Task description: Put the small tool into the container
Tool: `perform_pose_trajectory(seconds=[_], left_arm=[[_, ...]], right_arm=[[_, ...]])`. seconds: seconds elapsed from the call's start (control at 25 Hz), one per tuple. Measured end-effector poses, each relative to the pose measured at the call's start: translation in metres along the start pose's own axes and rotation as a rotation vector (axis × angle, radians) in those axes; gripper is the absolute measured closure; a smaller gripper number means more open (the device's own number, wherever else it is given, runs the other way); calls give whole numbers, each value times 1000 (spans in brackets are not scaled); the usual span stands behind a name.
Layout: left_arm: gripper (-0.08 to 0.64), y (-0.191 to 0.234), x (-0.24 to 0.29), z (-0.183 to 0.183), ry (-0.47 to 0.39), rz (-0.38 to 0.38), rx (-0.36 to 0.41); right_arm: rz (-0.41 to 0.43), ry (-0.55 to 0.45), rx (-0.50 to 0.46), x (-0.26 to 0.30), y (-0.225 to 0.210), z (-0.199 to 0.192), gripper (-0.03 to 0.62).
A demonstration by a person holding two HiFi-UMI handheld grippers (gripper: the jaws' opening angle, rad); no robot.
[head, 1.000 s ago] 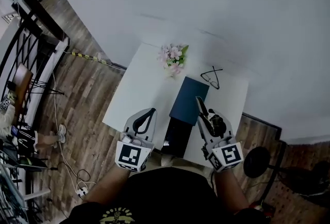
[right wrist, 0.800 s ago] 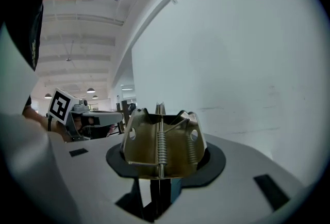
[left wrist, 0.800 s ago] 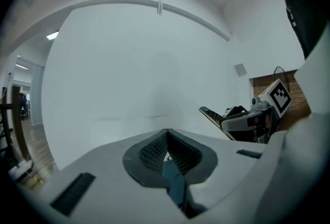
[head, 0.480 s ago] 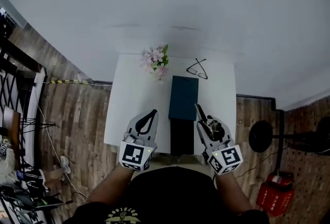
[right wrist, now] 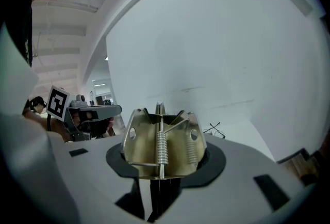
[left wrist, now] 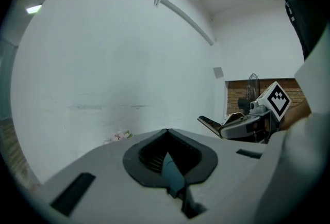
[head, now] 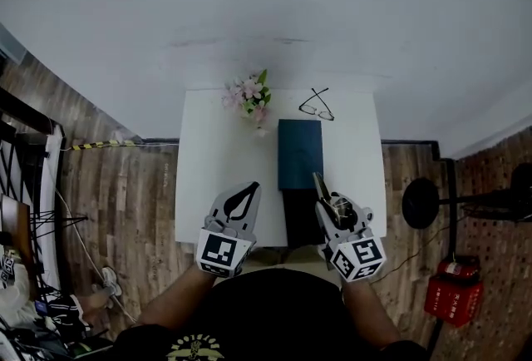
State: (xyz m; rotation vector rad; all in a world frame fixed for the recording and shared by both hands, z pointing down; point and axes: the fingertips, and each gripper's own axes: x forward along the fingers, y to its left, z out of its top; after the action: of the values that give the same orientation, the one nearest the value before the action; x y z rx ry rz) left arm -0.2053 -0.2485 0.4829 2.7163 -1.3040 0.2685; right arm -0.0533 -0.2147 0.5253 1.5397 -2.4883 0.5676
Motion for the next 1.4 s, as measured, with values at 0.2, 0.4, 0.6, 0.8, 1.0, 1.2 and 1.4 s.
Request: perform_pose_trajectory(seconds=[0.2, 0.4, 0.6, 0.8, 1.0, 1.2, 1.4], left_arm=[[554, 5, -4, -4, 6, -30, 2], [554, 1, -6, -13, 28, -81, -15], [554, -3, -10, -13, 9, -103, -14], [554, -1, -11, -16, 37, -100, -20], [554, 2, -13, -19, 49, -78, 8], [554, 10, -16, -23, 72, -50, 9], [554, 10, -17, -26, 86, -42, 15]], right_arm=[[-29, 19, 12, 4, 11, -20, 426], [-53, 49, 16, 13, 4, -53, 426], [-52, 111, 53, 20, 0, -89, 426], [-51, 153, 62, 34, -7, -116, 426], [-51, 214, 69, 42, -13, -144, 426], [-44, 278, 77, 51, -15, -167, 426], [-30, 330, 73, 56, -17, -184, 426]])
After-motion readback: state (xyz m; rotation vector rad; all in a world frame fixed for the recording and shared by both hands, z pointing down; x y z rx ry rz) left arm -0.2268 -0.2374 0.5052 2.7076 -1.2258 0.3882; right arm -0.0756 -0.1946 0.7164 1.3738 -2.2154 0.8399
